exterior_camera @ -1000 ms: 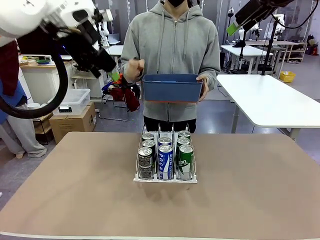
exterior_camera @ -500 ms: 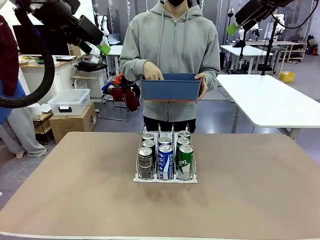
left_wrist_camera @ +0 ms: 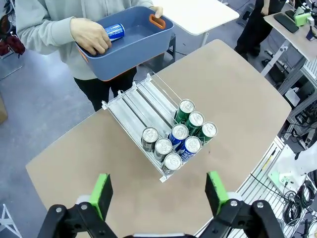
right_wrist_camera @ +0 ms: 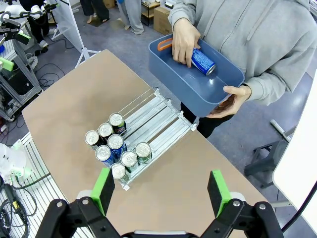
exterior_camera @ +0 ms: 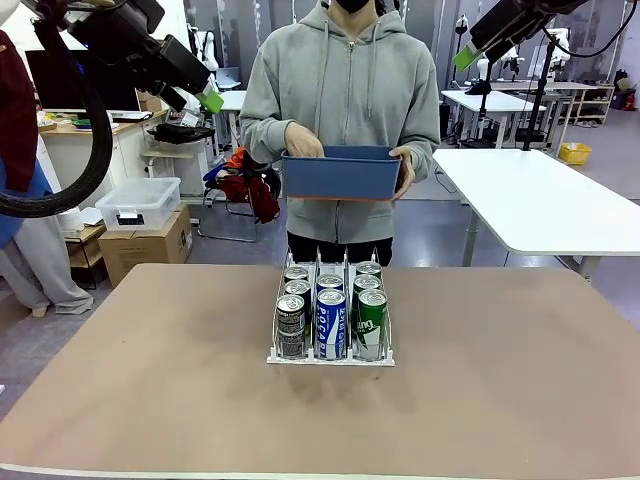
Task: Fill the beverage cans into the dispenser.
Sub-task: Pick up the Ionic drink handed by the human.
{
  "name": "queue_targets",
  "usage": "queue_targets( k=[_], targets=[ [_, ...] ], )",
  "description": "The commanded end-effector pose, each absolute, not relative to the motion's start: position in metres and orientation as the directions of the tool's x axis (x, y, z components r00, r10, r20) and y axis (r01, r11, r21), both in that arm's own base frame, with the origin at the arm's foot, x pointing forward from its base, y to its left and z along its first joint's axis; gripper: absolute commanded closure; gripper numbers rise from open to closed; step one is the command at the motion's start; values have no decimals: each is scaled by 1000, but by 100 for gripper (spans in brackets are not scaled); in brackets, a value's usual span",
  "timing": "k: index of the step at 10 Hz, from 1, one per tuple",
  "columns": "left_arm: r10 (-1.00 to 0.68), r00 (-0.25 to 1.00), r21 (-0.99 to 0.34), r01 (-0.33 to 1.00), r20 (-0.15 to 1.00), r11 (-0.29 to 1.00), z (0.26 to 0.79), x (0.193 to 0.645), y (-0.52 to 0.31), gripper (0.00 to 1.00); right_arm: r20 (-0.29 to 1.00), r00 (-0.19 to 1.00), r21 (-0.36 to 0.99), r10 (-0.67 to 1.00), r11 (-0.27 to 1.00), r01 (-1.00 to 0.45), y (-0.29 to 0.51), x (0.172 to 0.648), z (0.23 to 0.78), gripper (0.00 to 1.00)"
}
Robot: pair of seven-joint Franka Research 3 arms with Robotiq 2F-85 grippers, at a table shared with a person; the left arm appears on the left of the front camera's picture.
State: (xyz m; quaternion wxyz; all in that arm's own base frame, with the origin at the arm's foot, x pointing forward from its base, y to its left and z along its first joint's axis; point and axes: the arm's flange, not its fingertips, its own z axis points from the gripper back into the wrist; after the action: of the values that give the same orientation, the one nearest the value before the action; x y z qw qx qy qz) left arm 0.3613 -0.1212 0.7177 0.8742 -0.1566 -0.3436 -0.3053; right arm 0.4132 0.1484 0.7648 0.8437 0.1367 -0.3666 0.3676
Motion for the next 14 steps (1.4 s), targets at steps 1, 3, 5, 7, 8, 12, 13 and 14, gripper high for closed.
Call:
queue_targets(
  k=[1, 3, 5, 7, 8, 12, 13, 14],
  targets=[
    [-440, 592, -76, 649, 675, 757, 729, 366, -121, 0, 716, 462, -38, 522, 691, -722, 147, 410, 762, 0],
    [-497, 590, -47, 673, 636, 738, 746, 371, -115, 0, 716, 462, -38, 522, 691, -722, 147, 410, 762, 0],
    [-533, 575, -45, 705, 620, 708, 757, 370, -112, 0, 716, 462, -38, 522, 691, -722, 147, 410, 762, 0],
    [-518, 552, 8, 680, 653, 733, 759, 369, -116, 0, 716, 462, -38, 522, 691, -722, 147, 410, 762, 0],
    [-496, 587, -61, 682, 640, 729, 758, 365, -119, 0, 716, 462, -38, 522, 691, -722, 147, 410, 762, 0],
    [-496, 587, -61, 682, 640, 729, 758, 365, -119, 0, 716, 462, -38, 522, 691, -722, 147, 410, 762, 0],
    [-496, 587, -61, 682, 640, 729, 758, 365, -119, 0, 716, 462, -38, 522, 691, -722, 147, 410, 762, 0],
    [-496, 587, -61, 682, 640, 729, 758, 365, -119, 0, 716, 462, -38, 522, 691, -722, 147, 410, 762, 0]
  ],
)
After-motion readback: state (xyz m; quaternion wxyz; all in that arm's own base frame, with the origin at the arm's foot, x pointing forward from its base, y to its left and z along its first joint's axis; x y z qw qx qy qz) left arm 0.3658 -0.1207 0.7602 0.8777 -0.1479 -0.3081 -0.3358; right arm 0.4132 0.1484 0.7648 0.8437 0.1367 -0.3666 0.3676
